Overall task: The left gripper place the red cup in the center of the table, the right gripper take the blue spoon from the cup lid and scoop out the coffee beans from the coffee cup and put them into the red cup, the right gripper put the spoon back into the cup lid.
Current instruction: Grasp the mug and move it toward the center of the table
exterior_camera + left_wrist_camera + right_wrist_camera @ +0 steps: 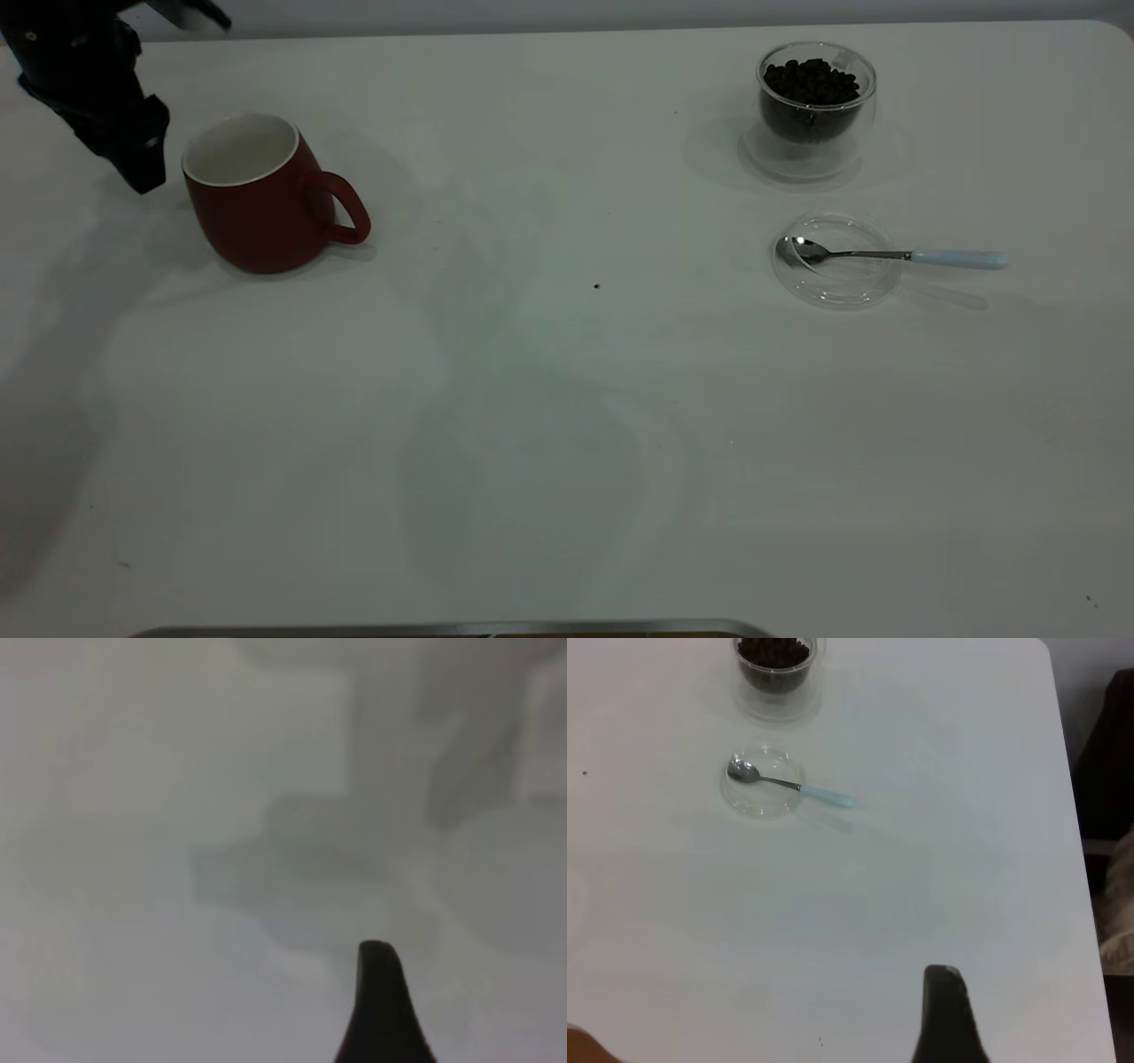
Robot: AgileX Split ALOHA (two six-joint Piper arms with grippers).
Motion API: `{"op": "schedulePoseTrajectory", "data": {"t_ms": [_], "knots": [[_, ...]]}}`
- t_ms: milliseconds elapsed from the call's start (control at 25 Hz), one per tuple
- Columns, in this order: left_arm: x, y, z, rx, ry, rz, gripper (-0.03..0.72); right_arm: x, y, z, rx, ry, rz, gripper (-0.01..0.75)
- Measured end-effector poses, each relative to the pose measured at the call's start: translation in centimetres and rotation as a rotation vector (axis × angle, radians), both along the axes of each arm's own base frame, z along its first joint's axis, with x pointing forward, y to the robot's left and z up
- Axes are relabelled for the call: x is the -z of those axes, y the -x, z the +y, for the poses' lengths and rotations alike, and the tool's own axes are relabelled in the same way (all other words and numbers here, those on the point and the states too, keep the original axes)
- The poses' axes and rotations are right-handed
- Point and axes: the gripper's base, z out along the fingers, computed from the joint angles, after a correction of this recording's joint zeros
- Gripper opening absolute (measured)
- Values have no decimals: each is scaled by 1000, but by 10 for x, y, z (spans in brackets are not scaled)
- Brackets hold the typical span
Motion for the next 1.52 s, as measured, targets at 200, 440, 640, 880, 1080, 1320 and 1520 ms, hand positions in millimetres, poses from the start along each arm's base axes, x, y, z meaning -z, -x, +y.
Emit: {"op": "schedulePoseTrajectory", "data": {"t_ms": [200,440,640,880,1080,1320,1520], "knots": [[1,-1,-6,304,5,9,587,0,0,0,0,0,0,547],[19,0,-24,474,152,6,587,0,0,0,0,0,0,547],[20,1,-40,532,238,-20,587,0,0,0,0,0,0,547],[19,1,-55,571,283,-31,587,0,0,0,0,0,0,547],[19,4,-75,648,282,-31,587,0,0,0,0,0,0,547],[19,3,-91,689,266,-57,587,0,0,0,0,0,0,547],[19,5,-100,720,263,-58,587,0,0,0,0,0,0,547]]}}
